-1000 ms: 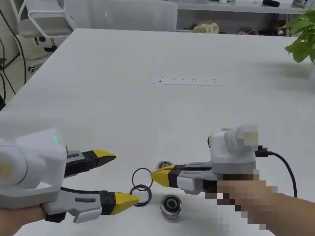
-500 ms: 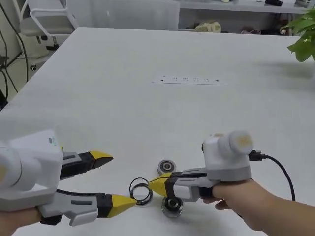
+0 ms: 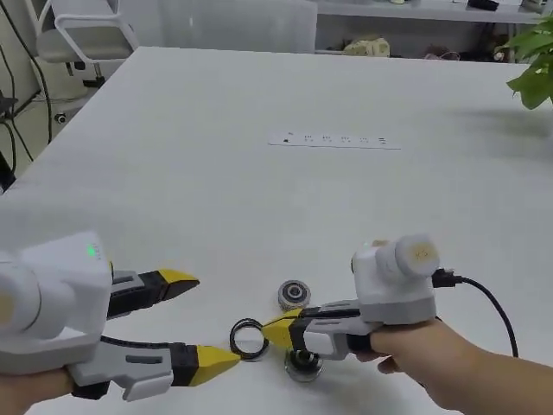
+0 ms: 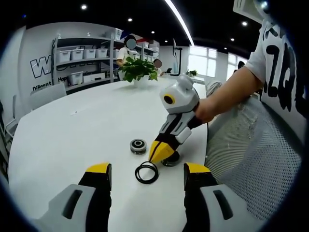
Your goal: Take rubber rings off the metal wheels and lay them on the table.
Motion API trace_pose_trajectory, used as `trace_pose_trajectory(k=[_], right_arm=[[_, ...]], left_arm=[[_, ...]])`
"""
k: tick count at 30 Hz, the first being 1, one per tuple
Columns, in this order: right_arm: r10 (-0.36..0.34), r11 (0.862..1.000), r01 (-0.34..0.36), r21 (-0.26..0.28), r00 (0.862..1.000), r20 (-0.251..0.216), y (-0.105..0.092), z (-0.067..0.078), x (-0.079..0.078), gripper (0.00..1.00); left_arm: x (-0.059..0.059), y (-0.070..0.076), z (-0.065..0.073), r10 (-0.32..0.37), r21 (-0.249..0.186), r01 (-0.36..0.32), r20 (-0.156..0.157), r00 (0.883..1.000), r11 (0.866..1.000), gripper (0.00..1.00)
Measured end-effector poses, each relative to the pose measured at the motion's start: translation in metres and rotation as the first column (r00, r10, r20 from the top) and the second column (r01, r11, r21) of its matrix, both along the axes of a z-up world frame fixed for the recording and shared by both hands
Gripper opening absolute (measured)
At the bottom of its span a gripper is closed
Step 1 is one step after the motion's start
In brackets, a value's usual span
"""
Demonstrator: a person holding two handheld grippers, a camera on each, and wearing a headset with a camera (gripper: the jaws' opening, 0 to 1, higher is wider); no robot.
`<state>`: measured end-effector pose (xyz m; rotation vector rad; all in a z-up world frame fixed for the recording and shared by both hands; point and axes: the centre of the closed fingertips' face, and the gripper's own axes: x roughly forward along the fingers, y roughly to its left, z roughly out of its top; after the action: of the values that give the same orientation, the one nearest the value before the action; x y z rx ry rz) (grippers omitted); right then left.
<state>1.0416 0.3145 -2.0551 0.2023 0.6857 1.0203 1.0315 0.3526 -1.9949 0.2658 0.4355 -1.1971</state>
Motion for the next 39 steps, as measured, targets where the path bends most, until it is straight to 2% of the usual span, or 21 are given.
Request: trace_pose_trajectory(k=[10, 20, 33, 39], right_arm=[[-0.013, 1.000, 0.013, -0.020, 1.000, 0.004, -0.002, -0.004, 0.002, 0.01], [-0.029, 0.999, 0.029, -0.016, 0.999, 0.017, -0.004, -0.002, 0.006, 0.06], [-0.045, 0.999, 0.045, 0.008, 0.997, 0.069, -0.011, 0.022, 0.013, 0.17], [-0.048, 0.999, 0.048, 0.003, 0.992, 0.114, -0.019, 0.038, 0.019, 0.21]], left_arm=[[-0.001, -0.001, -0.001, -0.001, 0.003, 0.001, -0.004, 1.000, 1.000, 0.59], [-0.002, -0.006, 0.000, -0.011, 0.004, 0.011, -0.002, 1.000, 1.000, 0.58], [-0.002, -0.007, 0.006, -0.014, -0.004, 0.014, 0.009, 1.000, 1.000, 0.59], [-0.002, -0.008, 0.010, -0.021, -0.011, 0.021, 0.014, 1.000, 1.000, 0.59]])
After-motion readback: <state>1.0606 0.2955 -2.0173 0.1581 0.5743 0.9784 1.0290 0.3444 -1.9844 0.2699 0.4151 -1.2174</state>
